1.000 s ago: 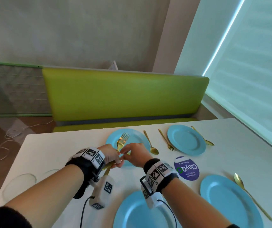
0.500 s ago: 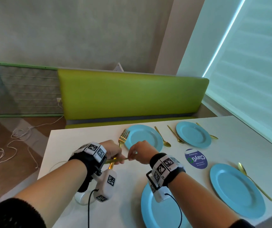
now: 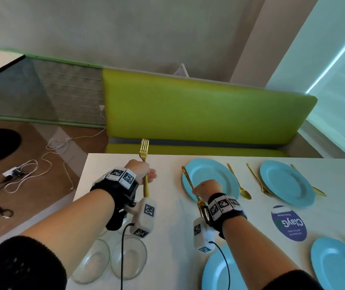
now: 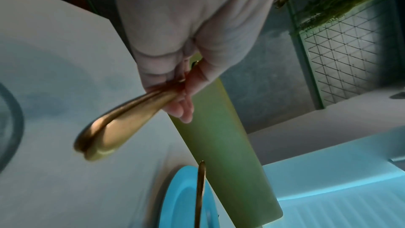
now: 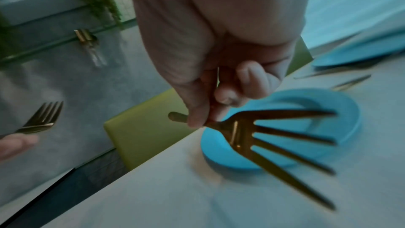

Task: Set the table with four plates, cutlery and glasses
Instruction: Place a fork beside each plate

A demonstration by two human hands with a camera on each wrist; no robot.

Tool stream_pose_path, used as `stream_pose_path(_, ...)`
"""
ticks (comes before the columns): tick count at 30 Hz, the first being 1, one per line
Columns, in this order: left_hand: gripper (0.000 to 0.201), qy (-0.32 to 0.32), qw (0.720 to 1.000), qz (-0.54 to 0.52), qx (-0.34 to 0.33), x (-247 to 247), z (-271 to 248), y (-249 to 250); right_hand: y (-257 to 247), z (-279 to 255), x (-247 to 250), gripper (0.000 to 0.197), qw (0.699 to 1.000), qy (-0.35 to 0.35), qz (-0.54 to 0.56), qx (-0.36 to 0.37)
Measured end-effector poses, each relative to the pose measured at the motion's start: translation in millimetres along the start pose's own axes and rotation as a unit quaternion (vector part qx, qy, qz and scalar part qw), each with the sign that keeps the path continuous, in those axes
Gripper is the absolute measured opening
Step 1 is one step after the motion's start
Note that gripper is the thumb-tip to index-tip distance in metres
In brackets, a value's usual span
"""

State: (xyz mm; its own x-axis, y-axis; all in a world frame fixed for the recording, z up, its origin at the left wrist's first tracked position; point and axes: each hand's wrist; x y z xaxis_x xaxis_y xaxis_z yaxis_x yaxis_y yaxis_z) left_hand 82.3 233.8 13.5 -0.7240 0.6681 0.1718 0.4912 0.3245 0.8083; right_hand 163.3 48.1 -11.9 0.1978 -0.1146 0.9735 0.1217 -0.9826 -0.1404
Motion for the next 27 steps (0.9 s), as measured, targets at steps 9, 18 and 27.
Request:
stream_pose_path(9, 0.026, 0.026, 0.998, -0.050, 0.008, -11.5, 30.4, -0.7, -29.4, 34.2, -53.6, 0.041, 0.980, -0.085, 0.160, -0.080)
stream_pose_path(18, 0.026, 0.021, 0.999, -0.039, 0.018, -22.3, 48.9, -4.3, -51.4, 48.0, -72.8, 0.012, 0.984, -0.046, 0.127, -0.116)
stream_pose_path(27, 0.025, 0.026, 0.999, -0.035, 0.014, -35.5, 59.1, -2.9, -47.5, 63.6, -82.5, 0.025, 0.984, -0.032, 0.141, -0.108)
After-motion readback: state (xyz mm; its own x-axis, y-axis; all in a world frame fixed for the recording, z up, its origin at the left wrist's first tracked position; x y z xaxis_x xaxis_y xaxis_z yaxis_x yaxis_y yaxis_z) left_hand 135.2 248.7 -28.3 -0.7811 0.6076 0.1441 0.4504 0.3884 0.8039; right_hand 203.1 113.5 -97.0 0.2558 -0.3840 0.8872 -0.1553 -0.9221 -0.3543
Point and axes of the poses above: each hand's wrist, its own z-axis towards the middle knuckle, its own x-axis out of the back of the hand, y = z × x, and after that the axes turned 15 degrees about y, right-handed
